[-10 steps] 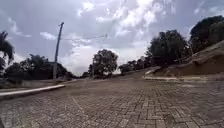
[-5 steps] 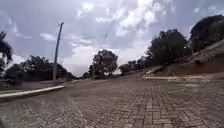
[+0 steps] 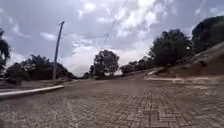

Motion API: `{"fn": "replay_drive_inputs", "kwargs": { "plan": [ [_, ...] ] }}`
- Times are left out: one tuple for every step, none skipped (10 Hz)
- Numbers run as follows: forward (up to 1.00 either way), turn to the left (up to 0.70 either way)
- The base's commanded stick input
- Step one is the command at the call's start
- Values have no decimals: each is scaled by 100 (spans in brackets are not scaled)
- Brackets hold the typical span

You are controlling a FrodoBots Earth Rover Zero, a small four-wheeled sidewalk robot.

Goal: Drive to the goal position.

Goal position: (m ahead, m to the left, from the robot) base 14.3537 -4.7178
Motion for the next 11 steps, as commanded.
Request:
{"fn": "replay_drive_inputs", "kwargs": {
  "plan": [
    [70, 0],
    [70, 0],
    [70, 0],
    [70, 0],
    [70, 0],
    [70, 0],
    [70, 0],
    [70, 0],
    [70, -24],
    [70, -27],
    [70, 0]
  ]
}}
